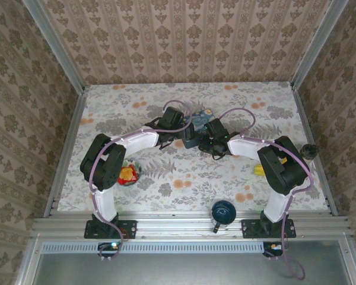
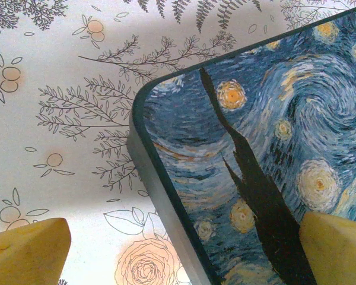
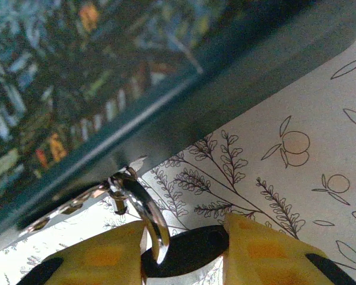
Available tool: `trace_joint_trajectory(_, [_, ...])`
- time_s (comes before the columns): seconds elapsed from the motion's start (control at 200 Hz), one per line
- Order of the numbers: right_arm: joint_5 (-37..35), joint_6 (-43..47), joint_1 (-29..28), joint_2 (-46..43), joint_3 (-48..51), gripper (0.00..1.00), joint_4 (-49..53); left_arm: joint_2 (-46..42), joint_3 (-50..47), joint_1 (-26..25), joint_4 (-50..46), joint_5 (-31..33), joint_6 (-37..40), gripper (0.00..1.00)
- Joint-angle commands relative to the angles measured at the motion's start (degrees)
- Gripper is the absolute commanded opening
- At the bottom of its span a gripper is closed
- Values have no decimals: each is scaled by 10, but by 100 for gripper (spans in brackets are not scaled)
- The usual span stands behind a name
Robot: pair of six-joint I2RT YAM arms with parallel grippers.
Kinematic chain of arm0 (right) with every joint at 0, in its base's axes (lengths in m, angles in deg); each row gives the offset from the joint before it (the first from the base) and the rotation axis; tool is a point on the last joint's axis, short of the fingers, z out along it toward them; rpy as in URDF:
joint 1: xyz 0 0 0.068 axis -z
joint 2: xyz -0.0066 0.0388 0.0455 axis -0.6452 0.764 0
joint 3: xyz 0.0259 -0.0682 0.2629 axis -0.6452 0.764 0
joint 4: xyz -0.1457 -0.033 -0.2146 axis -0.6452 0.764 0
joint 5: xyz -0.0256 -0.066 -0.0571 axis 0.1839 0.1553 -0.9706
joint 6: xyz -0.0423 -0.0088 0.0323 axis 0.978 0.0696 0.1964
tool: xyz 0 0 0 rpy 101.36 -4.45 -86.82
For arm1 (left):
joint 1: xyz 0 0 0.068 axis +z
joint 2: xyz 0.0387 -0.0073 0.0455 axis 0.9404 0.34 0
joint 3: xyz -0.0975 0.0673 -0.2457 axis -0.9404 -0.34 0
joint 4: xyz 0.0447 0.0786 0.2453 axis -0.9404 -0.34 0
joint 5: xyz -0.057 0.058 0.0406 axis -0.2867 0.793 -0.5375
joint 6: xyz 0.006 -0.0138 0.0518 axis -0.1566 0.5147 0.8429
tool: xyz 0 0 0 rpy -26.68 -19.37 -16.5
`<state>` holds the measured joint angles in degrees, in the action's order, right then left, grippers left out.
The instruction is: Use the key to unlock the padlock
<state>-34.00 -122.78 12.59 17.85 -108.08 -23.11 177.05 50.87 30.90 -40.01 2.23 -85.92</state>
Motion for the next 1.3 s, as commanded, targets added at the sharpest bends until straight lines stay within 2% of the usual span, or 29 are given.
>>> trace_joint_trajectory(0.0, [-34,-9,7,-19,-1,22,1,17,-21,1,-63,-11,3,100])
trace_joint_trajectory(0.8, [-39,6,53,-53,2,20,0,22,-22,5,-63,-17,2,100])
trace_joint_trajectory(1.07, [-34,17,67,-54,-6,20,-2,19,-28,8,-63,-15,-2,95])
trace_joint_trajectory(1.29, [-31,26,73,-81,8,19,10,17,-40,19,-54,-13,-8,84])
